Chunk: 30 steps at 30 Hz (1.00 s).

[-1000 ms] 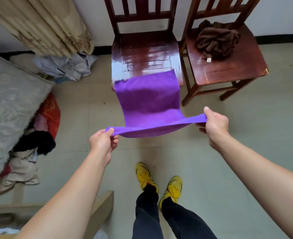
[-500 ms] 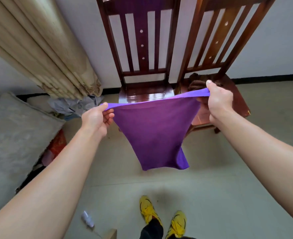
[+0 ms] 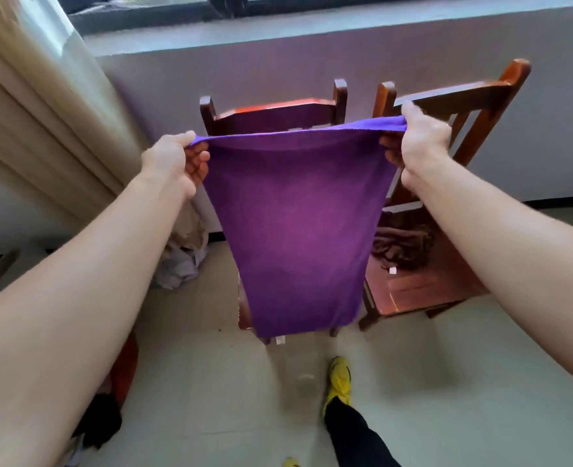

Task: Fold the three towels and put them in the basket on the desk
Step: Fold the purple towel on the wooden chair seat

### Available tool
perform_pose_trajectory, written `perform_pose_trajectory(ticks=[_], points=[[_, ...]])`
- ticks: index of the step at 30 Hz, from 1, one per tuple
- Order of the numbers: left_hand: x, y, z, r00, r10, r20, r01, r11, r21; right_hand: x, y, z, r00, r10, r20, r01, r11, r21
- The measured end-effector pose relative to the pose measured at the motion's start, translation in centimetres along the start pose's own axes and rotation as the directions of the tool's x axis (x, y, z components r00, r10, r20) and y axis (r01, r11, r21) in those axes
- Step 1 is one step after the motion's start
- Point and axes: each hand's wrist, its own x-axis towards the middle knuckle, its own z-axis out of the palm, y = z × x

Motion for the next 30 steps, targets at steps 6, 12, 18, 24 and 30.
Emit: perform_pose_trajectory(ticks=[6,12,18,24,30], points=[[4.0,6.9,4.5,0.995,0.102,-0.021,-0.102,0.994,-0.028,5.9,-6.2,4.9,0.993,-0.061,0.104,0.055,0.997,0.061],[5.2,10.1,6.4,0.99,0.136,-0.048,-0.138,0.99,-0.039,8.1,-9.6,7.3,0.987,-0.081,0.14,0.075,0.996,0.052],[4.7,9.3,5.8,0.992,0.1,-0.071,-0.102,0.995,-0.015,7.1,-8.9,6.8,0.991,-0.065,0.119,0.061,0.997,0.037],[2.9,4.6,2.6,0.997,0.012,-0.079,-0.012,1.0,0.002,4.2,-4.8,3.8,0.998,0.012,0.069,-0.012,1.0,0.008],[-0.5,-2.3,-2.6,0.987,-0.114,-0.109,0.119,0.992,0.037,-0.7,1.9,-0.5,0.997,0.079,-0.019,-0.08,0.994,-0.077]])
